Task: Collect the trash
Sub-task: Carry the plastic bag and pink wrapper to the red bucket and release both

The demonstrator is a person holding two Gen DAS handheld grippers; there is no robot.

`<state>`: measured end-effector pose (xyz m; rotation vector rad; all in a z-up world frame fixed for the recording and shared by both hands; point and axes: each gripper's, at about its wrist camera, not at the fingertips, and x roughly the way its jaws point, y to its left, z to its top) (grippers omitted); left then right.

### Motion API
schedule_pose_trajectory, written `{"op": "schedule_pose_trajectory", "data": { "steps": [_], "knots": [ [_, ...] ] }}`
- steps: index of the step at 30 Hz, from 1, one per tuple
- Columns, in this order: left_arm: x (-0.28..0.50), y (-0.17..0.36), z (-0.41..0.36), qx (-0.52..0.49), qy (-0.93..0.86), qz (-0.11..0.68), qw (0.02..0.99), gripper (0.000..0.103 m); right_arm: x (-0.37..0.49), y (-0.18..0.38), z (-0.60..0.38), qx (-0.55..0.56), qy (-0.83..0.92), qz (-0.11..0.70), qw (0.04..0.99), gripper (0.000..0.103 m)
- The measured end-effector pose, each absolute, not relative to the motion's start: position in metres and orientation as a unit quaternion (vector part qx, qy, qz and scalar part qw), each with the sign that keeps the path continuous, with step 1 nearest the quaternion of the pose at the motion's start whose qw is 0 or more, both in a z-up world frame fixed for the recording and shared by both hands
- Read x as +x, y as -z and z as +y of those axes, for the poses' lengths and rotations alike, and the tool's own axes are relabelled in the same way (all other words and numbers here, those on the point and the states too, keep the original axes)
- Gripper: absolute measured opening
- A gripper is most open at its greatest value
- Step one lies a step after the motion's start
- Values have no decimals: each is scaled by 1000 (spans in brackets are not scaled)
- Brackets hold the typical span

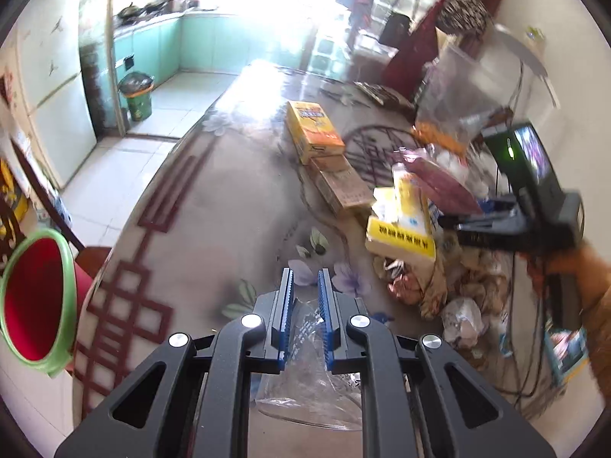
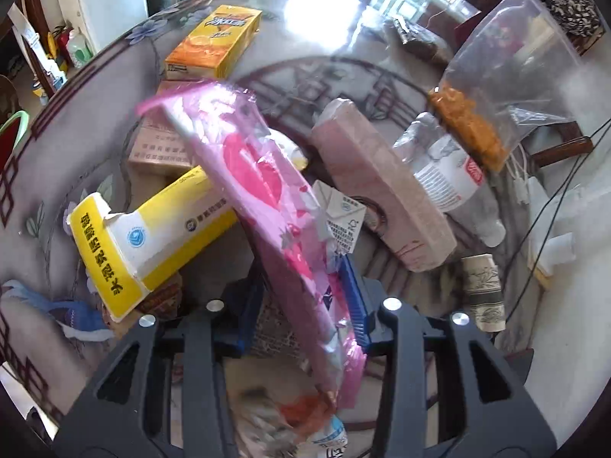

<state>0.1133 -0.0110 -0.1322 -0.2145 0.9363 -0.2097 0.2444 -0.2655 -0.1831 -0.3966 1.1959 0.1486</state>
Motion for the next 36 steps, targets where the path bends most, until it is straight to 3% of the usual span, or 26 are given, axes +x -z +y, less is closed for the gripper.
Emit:
{"op": "schedule_pose_trajectory", "data": {
  "steps": [4, 15, 20, 36],
  "knots": [
    [119, 135, 1, -150, 102, 445, 877, 11, 237, 166, -268, -159, -81, 537, 824, 11],
    [72, 90, 28, -199, 68, 397, 893, 11, 177, 75, -260, -60, -133, 436, 888, 11],
    [54, 66, 35, -176, 24, 381, 907, 11, 149, 44, -251, -25, -173, 401, 899, 11],
    [38, 48, 112, -117, -80, 358, 923, 11, 109, 34, -170, 29, -249, 396, 883, 11]
  ]
}}
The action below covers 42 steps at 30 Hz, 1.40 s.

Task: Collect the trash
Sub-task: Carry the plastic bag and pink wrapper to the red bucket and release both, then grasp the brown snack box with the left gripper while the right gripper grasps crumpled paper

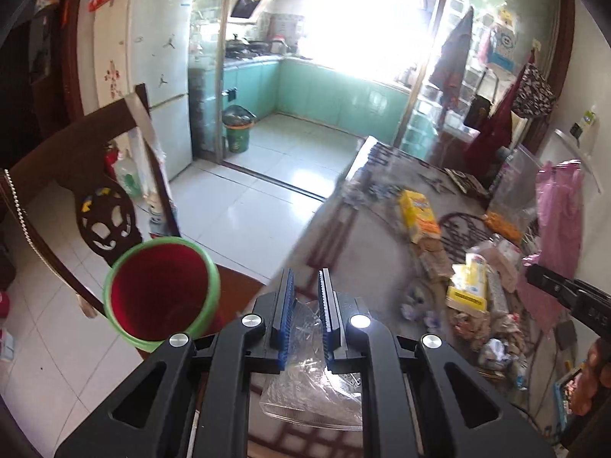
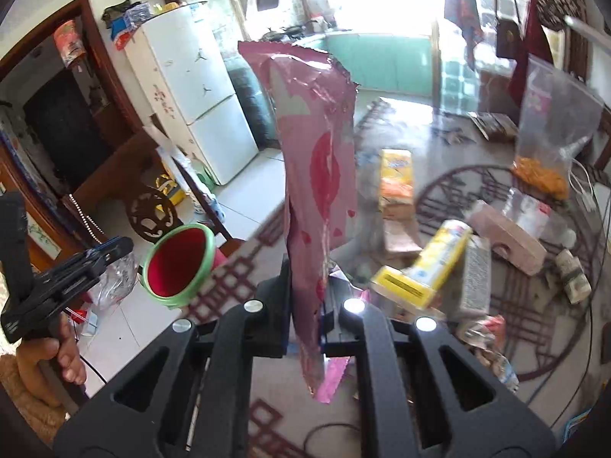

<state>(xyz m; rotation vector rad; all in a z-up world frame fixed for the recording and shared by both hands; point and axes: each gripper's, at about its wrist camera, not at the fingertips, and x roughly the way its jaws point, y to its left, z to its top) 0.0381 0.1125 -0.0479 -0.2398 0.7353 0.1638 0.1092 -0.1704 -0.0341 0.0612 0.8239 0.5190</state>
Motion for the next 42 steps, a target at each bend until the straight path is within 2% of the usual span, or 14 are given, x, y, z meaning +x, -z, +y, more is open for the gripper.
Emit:
{"op": "schedule_pose_trajectory", "data": {
  "steps": [8, 18, 22, 28, 30, 31, 32, 33, 34, 35, 42],
  "knots": [
    [49, 68, 221, -149, -175, 363, 903, 11, 121, 39, -80, 21, -290, 418, 861, 11],
    [84, 117, 319, -193, -214, 399, 870, 11, 158, 102, 85, 1, -394, 504, 769, 11],
    [92, 131, 334, -206, -202, 412, 864, 12, 171, 125, 129, -11, -402, 532, 745, 11],
    [96, 139, 342, -202, -198, 416, 864, 22, 177, 141, 166, -34, -403, 552, 729, 13],
    [96, 140, 347, -203, -204, 412, 864, 41, 179, 142, 172, -39, -402, 555, 728, 14],
    [96, 140, 349, -205, -206, 407, 866, 58, 182, 143, 174, -39, -403, 555, 726, 16],
    [96, 138, 351, -206, -210, 401, 867, 70, 182, 144, 177, -40, -407, 556, 724, 21],
    [95, 137, 352, -207, -214, 394, 870, 72, 182, 145, 178, -41, -411, 556, 721, 31],
    [94, 135, 353, -210, -217, 388, 871, 73, 187, 147, 181, -44, -409, 556, 722, 60],
    [94, 134, 354, -212, -217, 386, 871, 73, 187, 145, 180, -46, -398, 545, 736, 69],
    [94, 128, 337, -201, -187, 386, 881, 74, 185, 136, 140, 2, -366, 542, 757, 70]
  ]
}}
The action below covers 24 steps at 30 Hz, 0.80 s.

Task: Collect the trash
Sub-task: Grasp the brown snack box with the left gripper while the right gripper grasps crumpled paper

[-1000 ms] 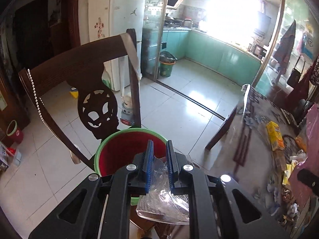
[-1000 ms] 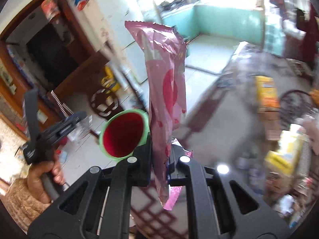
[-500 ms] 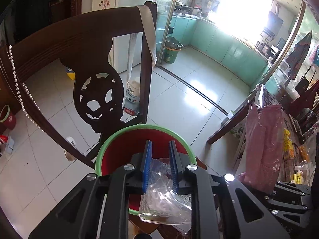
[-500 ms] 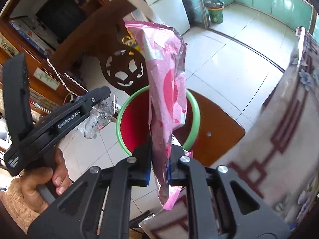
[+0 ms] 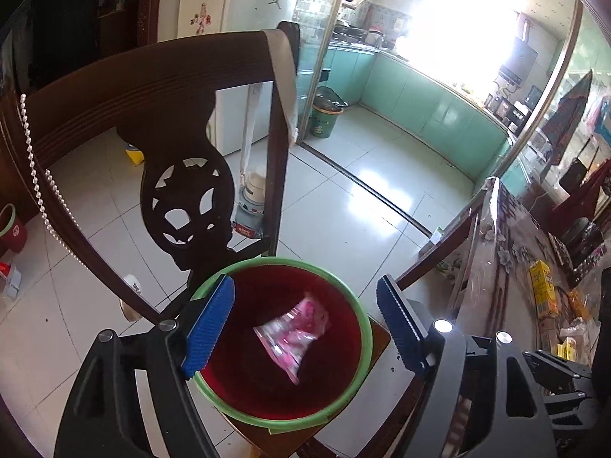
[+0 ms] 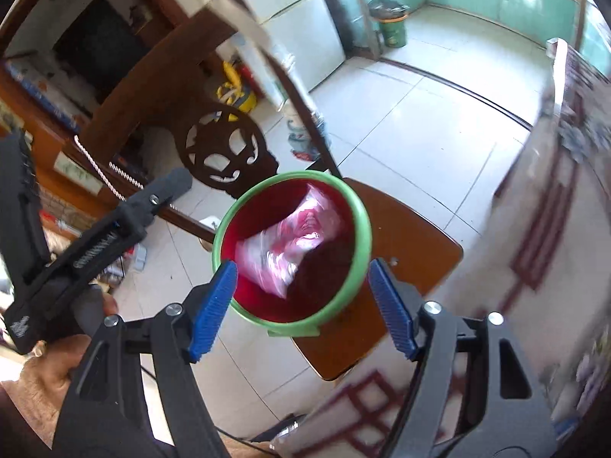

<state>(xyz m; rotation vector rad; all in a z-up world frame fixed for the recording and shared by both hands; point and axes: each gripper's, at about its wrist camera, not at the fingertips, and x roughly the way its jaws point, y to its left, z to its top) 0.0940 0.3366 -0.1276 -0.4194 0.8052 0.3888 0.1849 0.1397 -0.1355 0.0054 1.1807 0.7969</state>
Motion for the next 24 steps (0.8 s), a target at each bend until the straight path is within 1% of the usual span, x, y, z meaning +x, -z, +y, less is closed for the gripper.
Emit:
{"op": "schedule_pose_trajectory", "data": {
  "steps": [5, 8, 17, 20, 23, 24],
  "knots": [
    [101, 120, 293, -164, -120, 390, 898, 74, 166, 115, 74, 8, -320, 523, 790, 70],
    [108, 116, 261, -147, -75, 392, 905, 74, 153, 112, 25, 6, -266, 517, 813, 70],
    [122, 104, 147, -108, 38, 394, 912, 74, 115, 90, -175, 25, -83, 503, 860, 70],
    [118, 102, 103, -99, 64, 389, 914, 74, 110, 94, -233, 27, -45, 502, 863, 70],
    [112, 105, 56, -100, 98, 403, 905, 74, 114, 108, -299, 61, -15, 514, 856, 70],
    [109, 107, 40, -98, 114, 405, 902, 74, 115, 113, -304, 68, -13, 515, 854, 70]
  ]
}}
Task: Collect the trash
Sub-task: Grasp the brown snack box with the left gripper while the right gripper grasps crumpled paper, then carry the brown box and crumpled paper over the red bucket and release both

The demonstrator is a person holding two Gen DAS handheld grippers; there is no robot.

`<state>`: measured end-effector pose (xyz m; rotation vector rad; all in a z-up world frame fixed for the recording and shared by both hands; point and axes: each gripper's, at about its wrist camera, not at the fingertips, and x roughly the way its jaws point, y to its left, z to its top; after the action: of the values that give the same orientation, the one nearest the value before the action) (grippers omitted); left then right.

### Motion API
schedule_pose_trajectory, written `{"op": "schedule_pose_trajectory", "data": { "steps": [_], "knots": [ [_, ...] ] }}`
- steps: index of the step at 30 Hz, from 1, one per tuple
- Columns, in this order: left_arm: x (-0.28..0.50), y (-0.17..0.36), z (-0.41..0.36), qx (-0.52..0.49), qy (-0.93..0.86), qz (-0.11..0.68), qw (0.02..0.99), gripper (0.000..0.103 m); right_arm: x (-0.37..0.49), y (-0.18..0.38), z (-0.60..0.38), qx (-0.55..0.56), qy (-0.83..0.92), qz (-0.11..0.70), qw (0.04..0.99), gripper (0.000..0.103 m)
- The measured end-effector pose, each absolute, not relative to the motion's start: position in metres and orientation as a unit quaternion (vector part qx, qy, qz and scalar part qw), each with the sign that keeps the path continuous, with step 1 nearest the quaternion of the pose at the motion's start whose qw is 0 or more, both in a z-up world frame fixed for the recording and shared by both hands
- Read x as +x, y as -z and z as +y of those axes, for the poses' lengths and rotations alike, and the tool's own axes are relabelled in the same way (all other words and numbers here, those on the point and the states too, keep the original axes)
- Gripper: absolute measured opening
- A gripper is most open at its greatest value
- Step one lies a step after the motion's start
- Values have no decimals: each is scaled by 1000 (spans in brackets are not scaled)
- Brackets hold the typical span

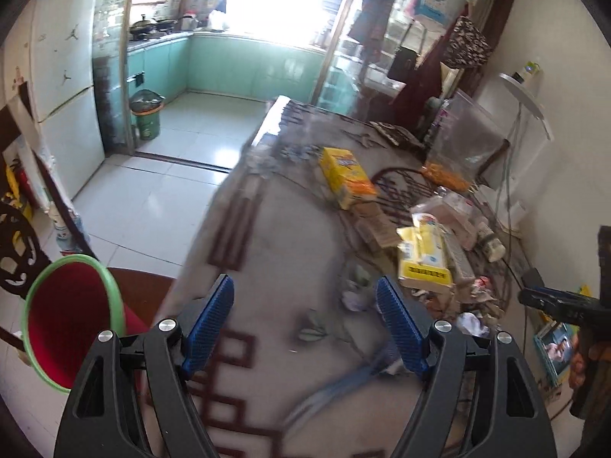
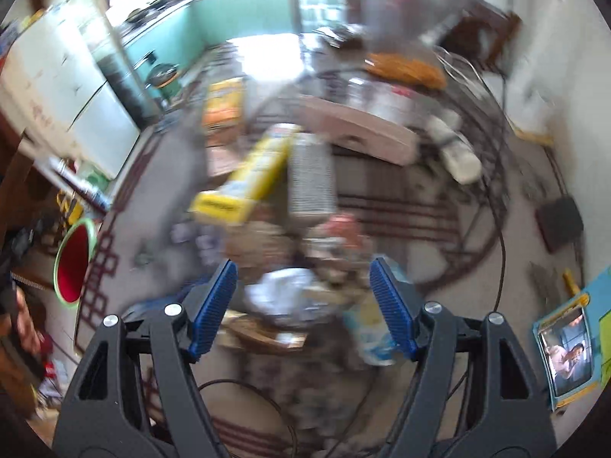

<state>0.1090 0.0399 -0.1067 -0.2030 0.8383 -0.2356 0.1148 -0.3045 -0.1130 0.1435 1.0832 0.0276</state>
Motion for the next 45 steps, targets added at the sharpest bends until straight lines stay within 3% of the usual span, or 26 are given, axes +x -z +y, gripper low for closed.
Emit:
{"op": "schedule_pose_trajectory", "data": {
  "steps": [7, 11, 15, 20, 26, 28, 32, 34, 40, 45],
  "knots": [
    [90, 127, -73, -26, 213, 427, 878, 74, 154, 168, -336, 87, -56, 558, 823, 72],
    [78, 134, -117, 41, 263, 430, 863, 83, 165, 192, -330, 77, -85, 582, 805, 73],
    [77, 144, -149, 105, 306, 441, 837, 84, 168, 212, -334, 92, -108, 603, 785, 49],
    [87, 164, -177, 162, 335, 467, 802, 84, 160, 196, -348, 126, -110, 574, 802, 46],
    [94, 188, -188, 163, 349, 514, 767, 83, 142, 163, -365, 156, -119, 536, 821, 46],
    [95, 195, -193, 161, 353, 528, 755, 81, 142, 155, -369, 160, -124, 531, 823, 46],
    [93, 204, -196, 155, 352, 545, 745, 51, 136, 148, -365, 165, -133, 524, 825, 46],
    [94, 203, -190, 137, 348, 545, 750, 45, 138, 142, -366, 167, -138, 521, 826, 46],
    [88, 171, -158, 60, 322, 523, 787, 38, 136, 126, -360, 170, -150, 508, 831, 46],
    [91, 126, -120, -30, 274, 480, 833, 38, 133, 98, -349, 167, -161, 478, 847, 46]
  ]
}}
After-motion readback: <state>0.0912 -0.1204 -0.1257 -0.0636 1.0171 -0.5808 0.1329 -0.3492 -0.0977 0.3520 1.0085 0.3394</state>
